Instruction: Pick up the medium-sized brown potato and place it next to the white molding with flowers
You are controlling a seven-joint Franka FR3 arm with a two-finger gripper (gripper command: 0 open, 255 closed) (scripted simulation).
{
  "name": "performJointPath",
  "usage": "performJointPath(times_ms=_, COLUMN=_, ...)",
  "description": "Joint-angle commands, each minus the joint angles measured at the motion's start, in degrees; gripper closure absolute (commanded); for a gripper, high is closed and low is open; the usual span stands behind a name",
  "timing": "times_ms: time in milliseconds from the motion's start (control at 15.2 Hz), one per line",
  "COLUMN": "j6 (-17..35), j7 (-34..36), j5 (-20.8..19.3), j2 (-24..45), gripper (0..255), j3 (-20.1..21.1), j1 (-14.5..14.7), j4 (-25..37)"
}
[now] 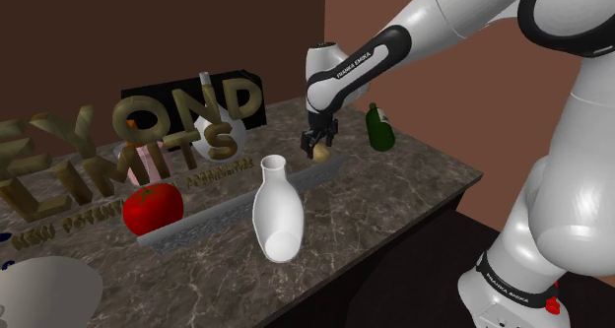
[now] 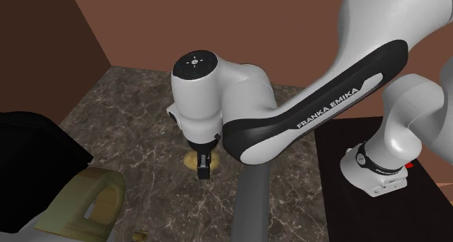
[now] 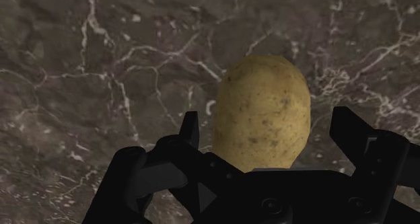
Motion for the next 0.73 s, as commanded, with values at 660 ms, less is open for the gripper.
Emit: performJointPath(times_ms=660, j6=-5.98, j7=0.38, j5=-0.5, j2=-3.4, gripper=0, j3=0.02, j1=0.21, j4=2.61)
